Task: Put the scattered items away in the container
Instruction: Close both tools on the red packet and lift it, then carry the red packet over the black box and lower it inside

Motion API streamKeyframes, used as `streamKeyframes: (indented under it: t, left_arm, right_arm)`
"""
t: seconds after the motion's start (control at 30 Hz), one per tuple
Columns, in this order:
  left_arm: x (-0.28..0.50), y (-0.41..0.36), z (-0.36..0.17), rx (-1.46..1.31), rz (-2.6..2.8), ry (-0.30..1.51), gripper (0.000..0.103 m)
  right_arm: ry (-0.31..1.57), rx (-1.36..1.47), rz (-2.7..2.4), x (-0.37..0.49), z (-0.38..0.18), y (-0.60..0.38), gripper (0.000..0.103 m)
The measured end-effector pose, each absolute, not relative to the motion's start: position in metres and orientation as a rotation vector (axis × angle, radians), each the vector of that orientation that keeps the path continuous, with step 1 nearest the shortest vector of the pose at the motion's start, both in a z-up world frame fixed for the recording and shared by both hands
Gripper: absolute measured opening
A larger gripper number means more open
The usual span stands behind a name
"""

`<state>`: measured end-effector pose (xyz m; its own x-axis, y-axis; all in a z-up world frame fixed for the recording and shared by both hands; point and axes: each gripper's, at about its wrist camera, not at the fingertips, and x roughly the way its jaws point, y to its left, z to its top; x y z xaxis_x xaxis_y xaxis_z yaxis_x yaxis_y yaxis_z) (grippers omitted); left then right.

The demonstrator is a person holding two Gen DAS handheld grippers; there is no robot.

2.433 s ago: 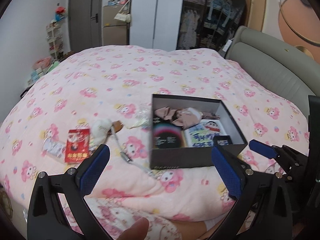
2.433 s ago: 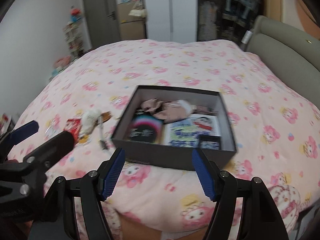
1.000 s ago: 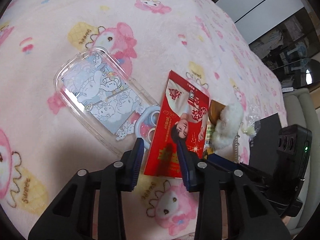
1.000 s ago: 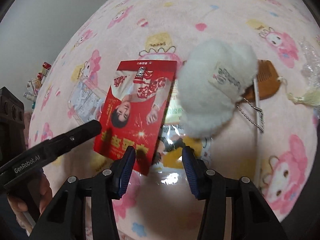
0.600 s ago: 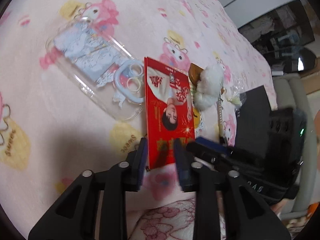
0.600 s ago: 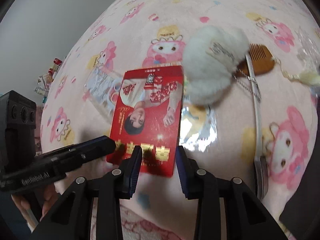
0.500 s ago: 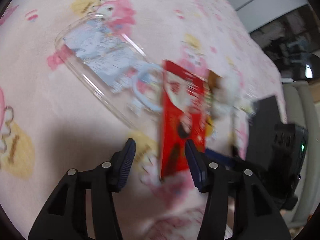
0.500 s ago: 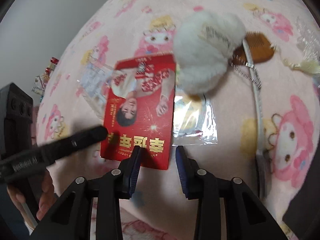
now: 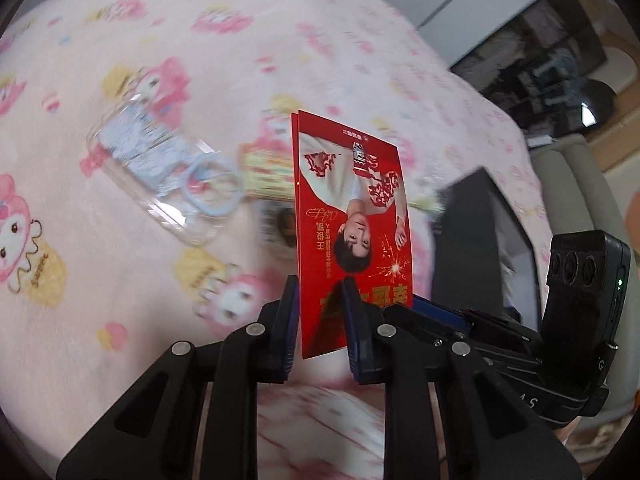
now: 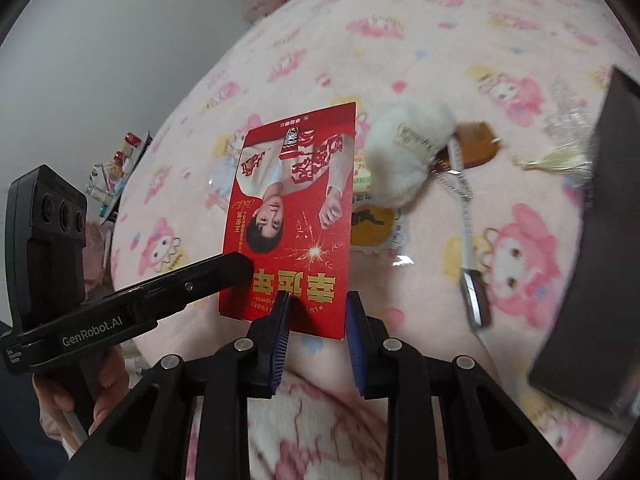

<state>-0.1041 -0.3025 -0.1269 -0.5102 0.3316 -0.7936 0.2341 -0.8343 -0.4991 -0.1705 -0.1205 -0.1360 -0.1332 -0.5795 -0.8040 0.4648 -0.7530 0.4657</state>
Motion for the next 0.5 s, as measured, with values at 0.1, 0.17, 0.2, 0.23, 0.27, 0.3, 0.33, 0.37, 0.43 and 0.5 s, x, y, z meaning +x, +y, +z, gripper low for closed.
streamKeyframes:
  t: [0.1, 0.17, 0.2, 0.23, 0.27, 0.3, 0.33, 0.37, 0.43, 0.5]
  left_arm:
    - [-0.097, -0.277, -0.1, -1.473, 2.536, -0.815, 0.02]
    - [-0.097, -0.258, -0.086, -1.44, 2.532, -0.773, 0.02]
    - [-0.098, -0.245, -0.079, -1.421, 2.529, -0.752, 0.02]
    - [-0.1, -0.235, -0.073, -1.405, 2.526, -0.732, 0.02]
    - [-0.101, -0.223, -0.065, -1.387, 2.52, -0.711, 0.02]
    - [-0.104, -0.213, -0.06, -1.373, 2.515, -0.695, 0.02]
    - [-0.106, -0.203, -0.056, -1.358, 2.508, -0.677, 0.02]
    - [-0.11, -0.191, -0.051, -1.344, 2.499, -0.659, 0.02]
    - [-0.118, -0.17, -0.045, -1.324, 2.481, -0.634, 0.02]
    - [-0.131, -0.144, -0.041, -1.318, 2.457, -0.617, 0.02]
  right_arm:
    - [-0.185, 1.411, -1.99, -0.159, -0.116, -0.092, 0.023]
    - [-0.218, 1.383, -2.017, -0.152, -0.105, -0.07, 0.023]
    - [-0.231, 1.369, -2.032, -0.149, -0.098, -0.06, 0.023]
    - [-0.251, 1.351, -2.053, -0.145, -0.091, -0.046, 0.023]
    - [-0.259, 1.339, -2.068, -0.143, -0.086, -0.035, 0.023]
    - [-0.267, 1.323, -2.089, -0.141, -0.079, -0.022, 0.023]
    - [-0.271, 1.314, -2.106, -0.14, -0.074, -0.013, 0.023]
    - [-0.274, 1.304, -2.127, -0.139, -0.069, -0.002, 0.023]
    - [-0.295, 1.279, -2.162, -0.14, -0.06, 0.023, 0.023]
    - [-0.304, 1.268, -2.191, -0.143, -0.056, 0.044, 0.023]
